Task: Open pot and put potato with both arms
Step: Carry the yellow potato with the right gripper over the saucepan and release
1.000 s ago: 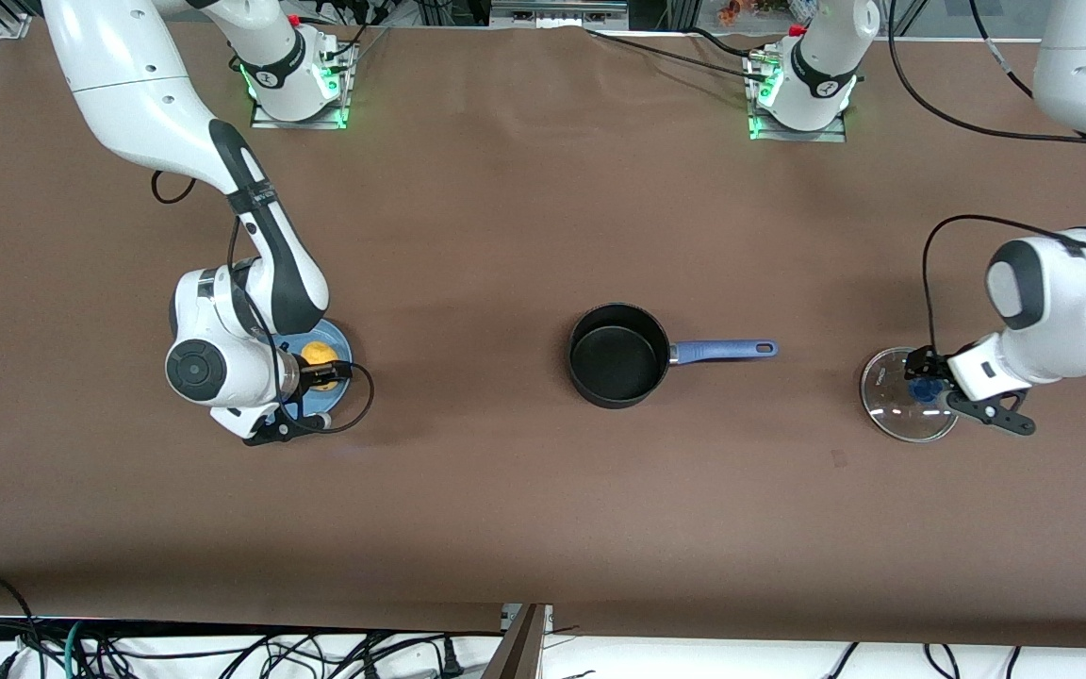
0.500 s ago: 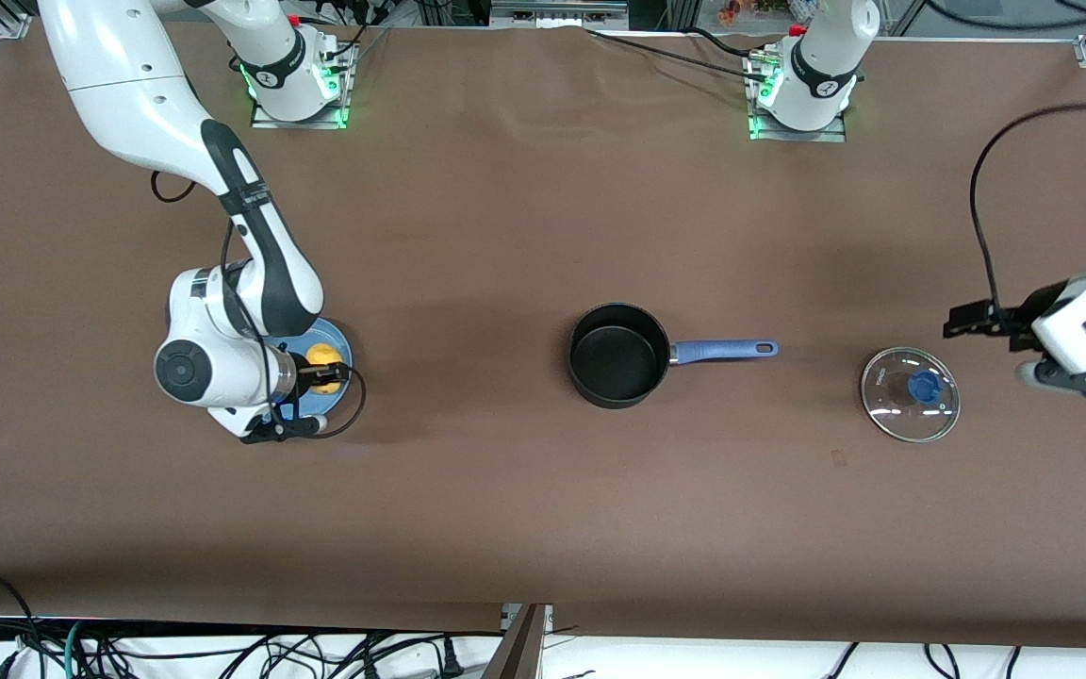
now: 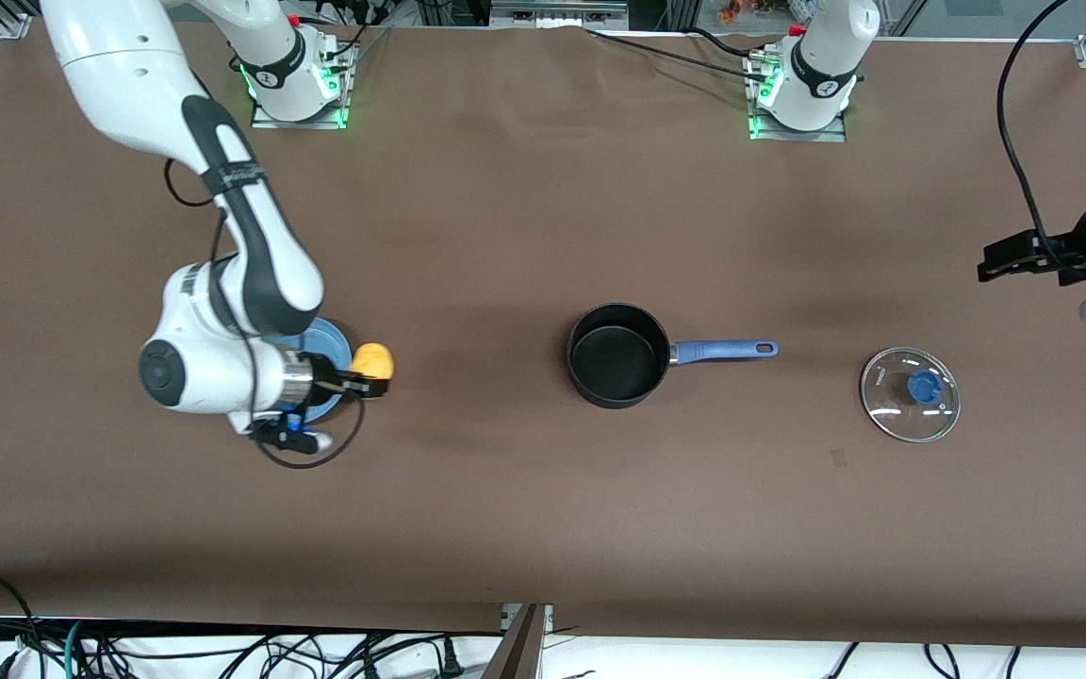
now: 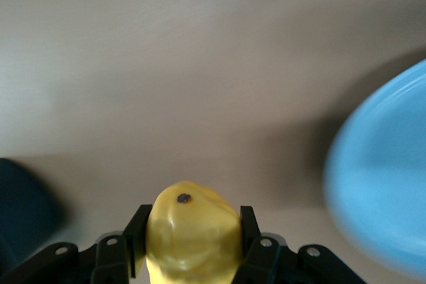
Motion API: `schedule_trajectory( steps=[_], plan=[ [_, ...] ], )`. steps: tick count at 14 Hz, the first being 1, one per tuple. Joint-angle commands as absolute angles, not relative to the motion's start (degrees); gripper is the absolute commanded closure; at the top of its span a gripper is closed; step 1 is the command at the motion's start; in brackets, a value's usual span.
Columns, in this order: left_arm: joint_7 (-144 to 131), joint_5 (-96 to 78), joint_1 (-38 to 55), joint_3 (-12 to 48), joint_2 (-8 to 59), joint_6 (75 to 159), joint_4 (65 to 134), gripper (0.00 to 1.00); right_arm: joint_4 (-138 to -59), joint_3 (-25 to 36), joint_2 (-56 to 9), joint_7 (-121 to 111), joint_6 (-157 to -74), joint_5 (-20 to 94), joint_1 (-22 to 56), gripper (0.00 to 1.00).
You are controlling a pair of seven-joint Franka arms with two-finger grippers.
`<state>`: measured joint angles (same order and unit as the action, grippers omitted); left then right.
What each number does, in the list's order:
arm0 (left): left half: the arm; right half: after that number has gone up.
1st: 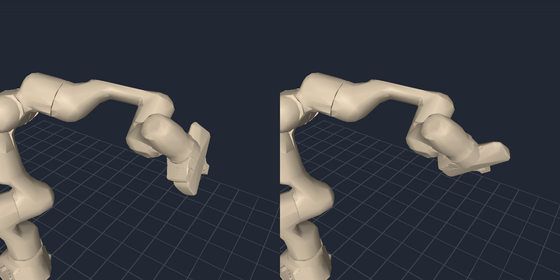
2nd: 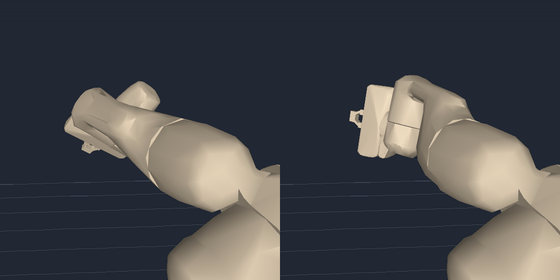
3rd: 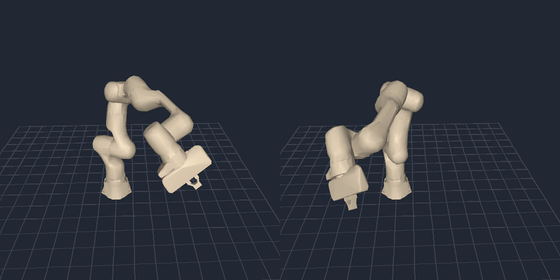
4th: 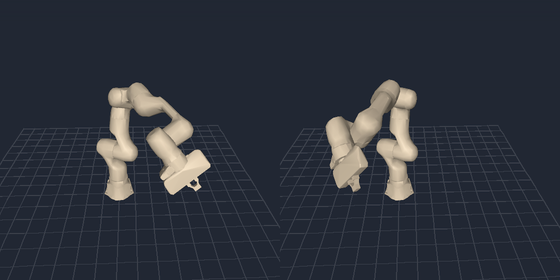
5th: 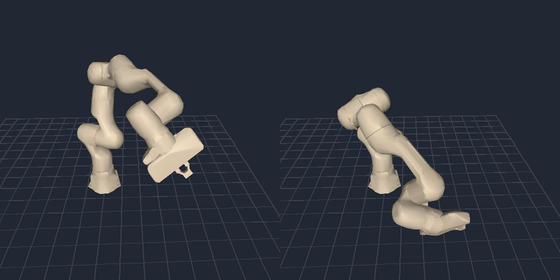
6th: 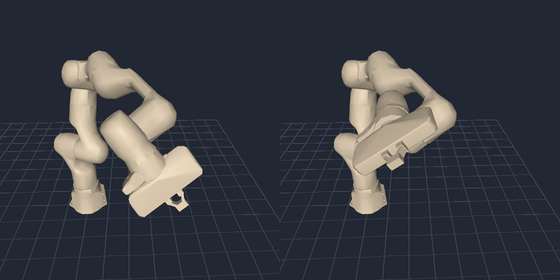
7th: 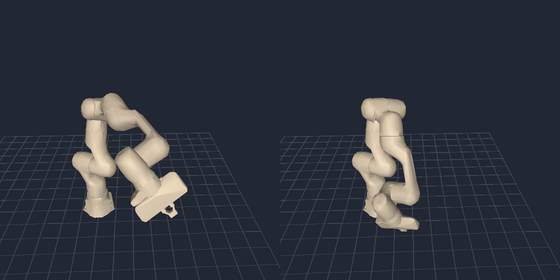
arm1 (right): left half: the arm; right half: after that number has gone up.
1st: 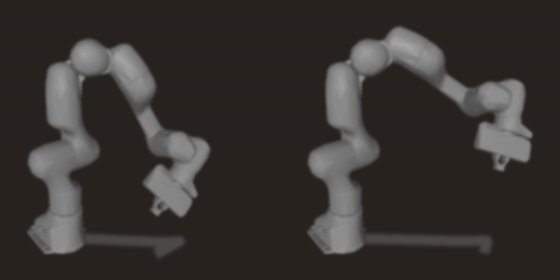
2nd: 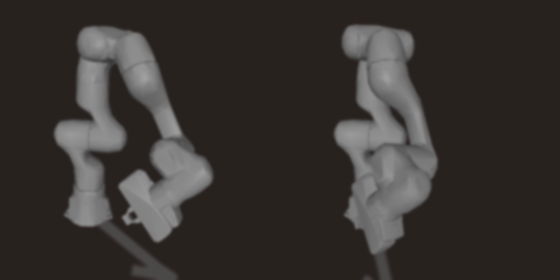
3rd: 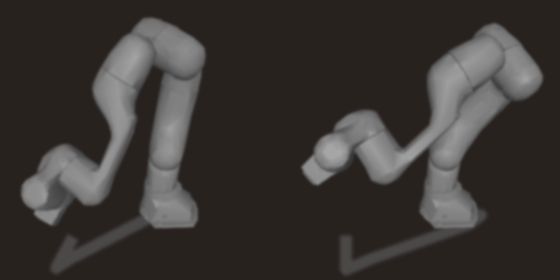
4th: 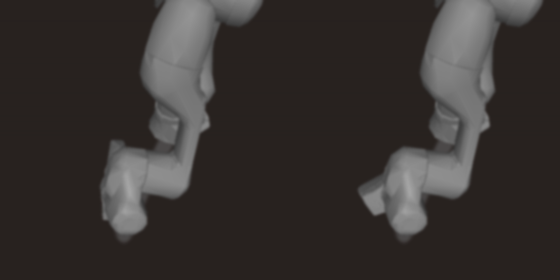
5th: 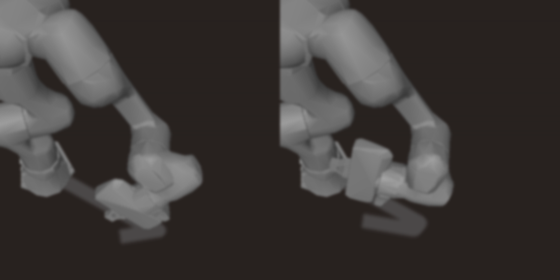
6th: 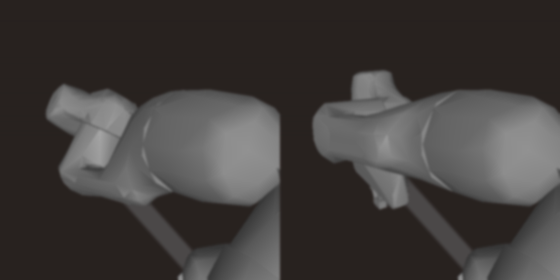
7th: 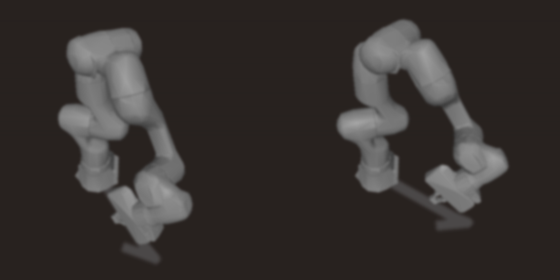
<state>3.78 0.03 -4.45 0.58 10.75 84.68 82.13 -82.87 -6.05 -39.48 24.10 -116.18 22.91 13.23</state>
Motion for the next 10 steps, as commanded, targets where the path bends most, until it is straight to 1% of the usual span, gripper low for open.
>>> schedule_trajectory(
  steps=[1,4,6,7,8,10],
  plan=[
    [3.3,-0.7,-4.8,0.3,11.8,83.6,79.6,0.0,-80.2,-10.1,-40.2,37.9,-121.7,26.3,16.4,0.69],
    [2.2,-3.0,-5.2,0.4,11.0,83.4,79.4,0.0,-80.0,-10.4,-41.7,52.1,-133.3,27.0,25.5,0.67],
    [0.6,-3.1,-5.4,0.5,10.9,83.2,79.4,0.0,-79.8,-10.4,-44.0,58.2,-141.3,26.8,29.9,0.67],
    [0.7,-2.9,-5.3,0.5,10.9,83.2,79.1,0.0,-78.9,-10.2,-45.3,60.4,-143.2,26.5,32.3,0.65],
    [0.9,-2.4,-5.2,0.7,10.9,83.1,79.1,0.0,-78.3,-9.8,-46.0,63.2,-144.8,26.2,34.6,0.61],
    [1.1,-1.8,-5.4,1.3,10.9,83.1,79.5,0.0,-78.3,-9.1,-46.1,66.4,-148.1,26.1,36.4,0.17]
  ],
)
